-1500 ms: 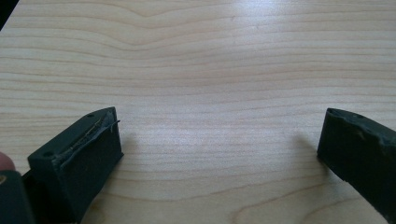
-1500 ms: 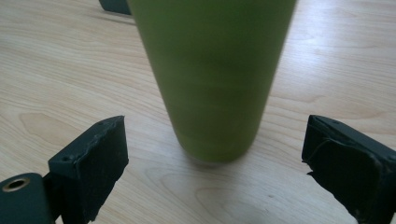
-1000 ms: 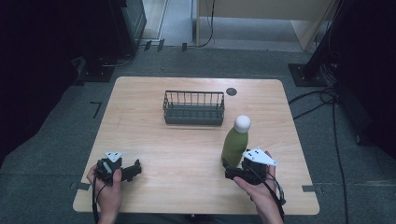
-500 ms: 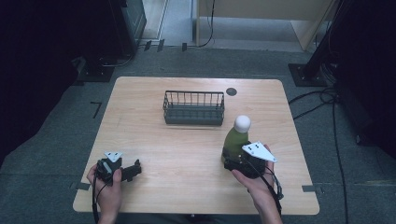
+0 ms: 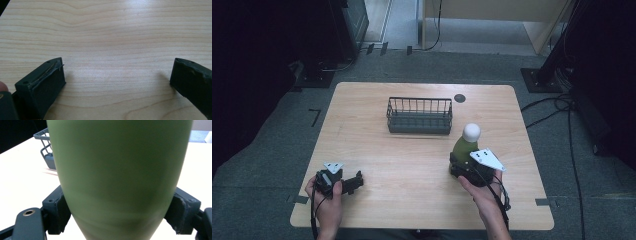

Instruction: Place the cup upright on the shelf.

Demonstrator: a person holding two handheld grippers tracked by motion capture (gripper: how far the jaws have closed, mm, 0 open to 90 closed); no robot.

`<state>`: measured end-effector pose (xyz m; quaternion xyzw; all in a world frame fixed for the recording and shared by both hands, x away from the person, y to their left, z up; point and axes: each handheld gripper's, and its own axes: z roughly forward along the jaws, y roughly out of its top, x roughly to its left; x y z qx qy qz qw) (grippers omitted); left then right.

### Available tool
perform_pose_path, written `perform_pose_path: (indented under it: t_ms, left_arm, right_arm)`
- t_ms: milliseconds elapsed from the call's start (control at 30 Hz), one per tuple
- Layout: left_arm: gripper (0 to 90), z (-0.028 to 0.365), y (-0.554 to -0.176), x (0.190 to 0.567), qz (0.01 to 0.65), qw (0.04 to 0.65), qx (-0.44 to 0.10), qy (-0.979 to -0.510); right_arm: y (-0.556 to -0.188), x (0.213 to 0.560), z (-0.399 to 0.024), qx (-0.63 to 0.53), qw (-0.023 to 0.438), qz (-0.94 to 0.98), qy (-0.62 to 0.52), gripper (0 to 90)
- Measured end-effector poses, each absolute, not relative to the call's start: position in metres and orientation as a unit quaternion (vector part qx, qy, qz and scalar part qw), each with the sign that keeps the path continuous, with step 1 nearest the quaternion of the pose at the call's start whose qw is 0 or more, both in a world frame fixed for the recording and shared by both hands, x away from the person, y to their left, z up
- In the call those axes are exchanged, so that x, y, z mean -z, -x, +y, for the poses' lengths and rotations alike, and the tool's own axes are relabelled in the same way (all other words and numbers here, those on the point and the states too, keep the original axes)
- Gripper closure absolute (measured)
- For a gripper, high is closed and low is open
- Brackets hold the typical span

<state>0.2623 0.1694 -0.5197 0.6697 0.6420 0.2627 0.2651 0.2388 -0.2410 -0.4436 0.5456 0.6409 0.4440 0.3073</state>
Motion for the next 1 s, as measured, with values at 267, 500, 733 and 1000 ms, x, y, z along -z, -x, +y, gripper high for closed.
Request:
perform_pose_path:
  t_ms: [267, 500, 733, 1000]
  left_arm:
    - [0.0, 0.169, -0.262, 0.52, 0.642, 0.265, -0.263, -0.67]
    - [0.0, 0.169, -0.262, 0.52, 0.642, 0.265, -0.263, -0.67]
    - [0.0, 0.169, -0.262, 0.52, 0.642, 0.265, -0.263, -0.67]
    - [0.0, 0.169, -0.262, 0.52, 0.642, 0.265, -0.263, -0.67]
  right_arm:
    - [-0.239, 0.444, -0.239, -0.444, 0.325, 0.635, -0.542, 20.2]
    - [-0.239, 0.44, -0.237, -0.456, 0.334, 0.627, -0.537, 20.2]
    - [-0.244, 0.427, -0.23, -0.466, 0.338, 0.626, -0.526, 20.3]
    - [-0.252, 0.417, -0.219, -0.484, 0.342, 0.619, -0.516, 20.3]
